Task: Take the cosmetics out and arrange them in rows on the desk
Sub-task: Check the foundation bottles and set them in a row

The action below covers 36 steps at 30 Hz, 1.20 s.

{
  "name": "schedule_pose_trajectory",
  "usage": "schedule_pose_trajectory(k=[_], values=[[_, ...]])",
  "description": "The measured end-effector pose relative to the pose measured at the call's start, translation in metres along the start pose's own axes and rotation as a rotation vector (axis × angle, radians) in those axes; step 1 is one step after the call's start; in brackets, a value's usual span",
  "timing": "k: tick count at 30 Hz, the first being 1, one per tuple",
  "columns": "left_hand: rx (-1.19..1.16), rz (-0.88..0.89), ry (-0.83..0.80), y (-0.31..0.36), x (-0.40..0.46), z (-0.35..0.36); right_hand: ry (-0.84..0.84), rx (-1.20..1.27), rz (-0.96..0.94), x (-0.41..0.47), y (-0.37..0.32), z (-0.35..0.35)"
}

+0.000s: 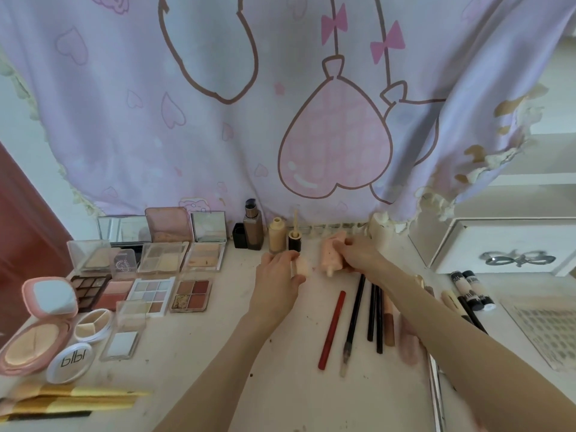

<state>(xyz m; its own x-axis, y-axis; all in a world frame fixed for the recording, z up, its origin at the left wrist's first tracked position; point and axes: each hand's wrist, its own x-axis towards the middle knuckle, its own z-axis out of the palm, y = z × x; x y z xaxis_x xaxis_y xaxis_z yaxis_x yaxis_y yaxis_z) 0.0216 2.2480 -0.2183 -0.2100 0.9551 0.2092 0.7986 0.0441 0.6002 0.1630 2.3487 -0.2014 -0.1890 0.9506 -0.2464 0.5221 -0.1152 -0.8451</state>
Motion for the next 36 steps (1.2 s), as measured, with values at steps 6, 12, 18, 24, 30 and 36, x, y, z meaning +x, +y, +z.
schedule_pose_trajectory(k=[6, 12, 18, 24, 30, 36], values=[[0.072, 0.049, -0.047, 0.005, 0.021, 0.013, 0.097, -0.339, -0.154, 0.014, 0.000, 0.005], [0.115, 0.085, -0.057, 0.004, 0.025, 0.022, 0.198, -0.533, -0.244, 0.007, 0.004, 0.001], [0.136, 0.183, 0.049, -0.002, 0.025, 0.034, 0.083, -0.716, -0.538, -0.002, 0.016, -0.002], [0.237, 0.276, 0.122, -0.001, 0.029, 0.040, 0.008, -0.811, -0.548, -0.006, 0.022, -0.001], [0.442, 0.317, 0.102, 0.004, 0.026, 0.040, -0.024, -0.854, -0.493, -0.013, 0.020, 0.001], [0.483, 0.329, 0.060, 0.001, 0.026, 0.039, -0.031, -0.878, -0.469, -0.018, 0.019, 0.001]])
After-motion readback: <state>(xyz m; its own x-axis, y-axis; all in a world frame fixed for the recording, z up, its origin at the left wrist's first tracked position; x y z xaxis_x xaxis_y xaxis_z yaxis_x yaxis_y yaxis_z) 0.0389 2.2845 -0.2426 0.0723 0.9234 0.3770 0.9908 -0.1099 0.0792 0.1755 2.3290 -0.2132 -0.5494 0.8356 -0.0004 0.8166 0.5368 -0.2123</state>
